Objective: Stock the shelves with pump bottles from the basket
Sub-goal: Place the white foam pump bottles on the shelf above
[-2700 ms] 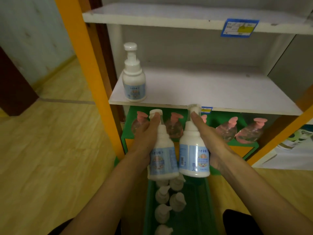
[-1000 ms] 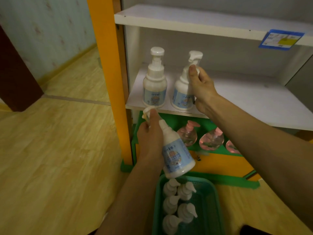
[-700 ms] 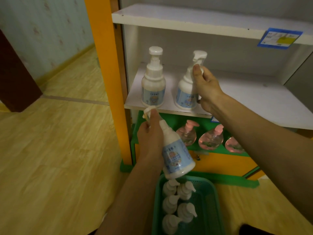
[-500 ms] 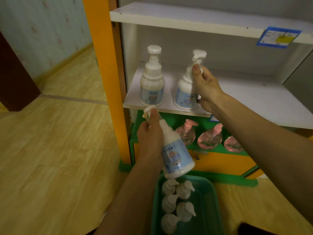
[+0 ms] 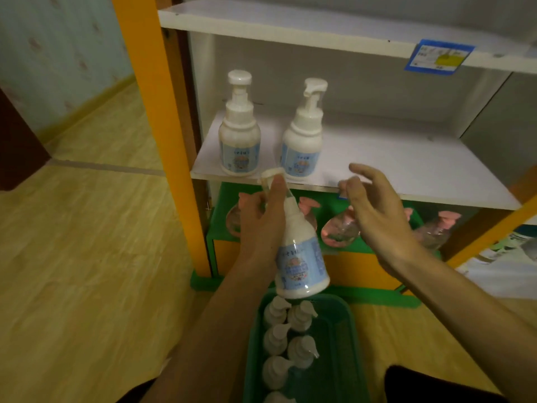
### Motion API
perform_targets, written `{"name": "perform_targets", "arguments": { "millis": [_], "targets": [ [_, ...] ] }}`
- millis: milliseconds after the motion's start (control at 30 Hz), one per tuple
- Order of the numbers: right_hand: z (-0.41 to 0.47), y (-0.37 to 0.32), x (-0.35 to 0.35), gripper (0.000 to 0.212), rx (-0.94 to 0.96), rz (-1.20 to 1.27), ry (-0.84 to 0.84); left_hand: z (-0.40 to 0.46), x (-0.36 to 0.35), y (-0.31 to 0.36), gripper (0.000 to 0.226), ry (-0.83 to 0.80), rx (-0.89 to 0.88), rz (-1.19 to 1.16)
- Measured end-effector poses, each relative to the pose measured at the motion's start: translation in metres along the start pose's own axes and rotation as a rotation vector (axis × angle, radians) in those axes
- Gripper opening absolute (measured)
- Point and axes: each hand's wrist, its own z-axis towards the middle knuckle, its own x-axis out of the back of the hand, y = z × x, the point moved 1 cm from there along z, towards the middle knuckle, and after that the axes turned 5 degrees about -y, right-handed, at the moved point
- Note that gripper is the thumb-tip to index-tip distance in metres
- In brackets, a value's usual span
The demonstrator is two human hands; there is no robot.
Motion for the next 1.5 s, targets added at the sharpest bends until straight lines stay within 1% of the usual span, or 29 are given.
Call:
{"name": "perform_targets", "arguments": {
  "millis": [67, 100, 167, 200, 267, 300, 367, 400, 467, 600, 667, 700, 767, 800, 900, 933, 1033, 1133, 1167, 1333, 1500],
  "targets": [
    [-0.021, 0.009, 0.000, 0.058, -0.028, 0.045, -0.069, -0.004, -0.008, -0.005, 0.058, -0.021, -0.018, 0.059],
    [-0.029, 0.013, -0.001, 0.057, -0.036, 0.064, -0.123, -0.005, -0.012, -0.007, 0.057, -0.019, -0.024, 0.080],
    [-0.041, 0.024, -0.003, 0.052, -0.071, 0.097, -0.262, -0.008, -0.019, -0.010, 0.049, -0.010, -0.047, 0.110],
    [-0.046, 0.029, -0.004, 0.059, -0.106, 0.120, -0.345, -0.008, -0.022, -0.013, 0.044, -0.009, -0.055, 0.125],
    [-0.055, 0.041, -0.006, 0.086, -0.152, 0.127, -0.474, -0.010, -0.027, -0.017, 0.031, 0.013, -0.099, 0.153],
    [-0.057, 0.047, -0.008, 0.098, -0.152, 0.101, -0.510, -0.010, -0.029, -0.019, 0.024, 0.025, -0.116, 0.165],
    [-0.058, 0.058, -0.014, 0.116, -0.128, 0.036, -0.524, -0.009, -0.031, -0.022, 0.023, 0.036, -0.109, 0.186],
    [-0.058, 0.061, -0.016, 0.119, -0.117, 0.011, -0.509, -0.008, -0.033, -0.024, 0.027, 0.037, -0.102, 0.202],
    [-0.055, 0.066, -0.018, 0.117, -0.103, -0.011, -0.442, -0.006, -0.037, -0.024, 0.034, 0.037, -0.105, 0.234],
    [-0.046, 0.072, -0.013, 0.101, -0.081, 0.026, -0.309, 0.001, -0.041, -0.019, 0.042, 0.020, -0.148, 0.261],
    [-0.041, 0.074, -0.008, 0.094, -0.076, 0.062, -0.247, 0.004, -0.042, -0.018, 0.052, -0.020, -0.152, 0.256],
    [-0.040, 0.075, -0.005, 0.091, -0.077, 0.072, -0.214, 0.006, -0.042, -0.019, 0.052, -0.031, -0.140, 0.251],
    [-0.038, 0.075, 0.002, 0.086, -0.067, 0.080, -0.143, 0.007, -0.041, -0.021, 0.040, -0.019, -0.105, 0.243],
    [-0.037, 0.075, 0.006, 0.085, -0.052, 0.085, -0.102, 0.007, -0.041, -0.023, 0.040, -0.016, -0.086, 0.244],
    [-0.036, 0.074, 0.023, 0.078, 0.009, 0.062, 0.007, 0.003, -0.042, -0.027, 0.059, -0.013, -0.024, 0.246],
    [-0.034, 0.073, 0.028, 0.078, 0.028, 0.039, 0.033, 0.001, -0.042, -0.028, 0.062, -0.008, 0.002, 0.246],
    [-0.028, 0.073, 0.042, 0.077, 0.084, -0.009, 0.094, -0.001, -0.044, -0.026, 0.049, 0.001, 0.038, 0.239],
    [-0.015, 0.068, 0.052, 0.074, 0.143, -0.056, 0.129, -0.002, -0.043, -0.027, 0.030, 0.016, 0.048, 0.211],
    [-0.010, 0.065, 0.056, 0.073, 0.162, -0.063, 0.127, -0.002, -0.043, -0.027, 0.027, 0.013, 0.053, 0.200],
    [0.024, 0.048, 0.062, 0.078, 0.216, -0.111, 0.140, -0.001, -0.041, -0.025, 0.033, 0.018, 0.082, 0.150],
    [0.059, 0.041, 0.051, 0.085, 0.132, -0.103, 0.153, 0.011, -0.038, -0.029, 0.044, 0.054, 0.180, 0.116]
  ]
}}
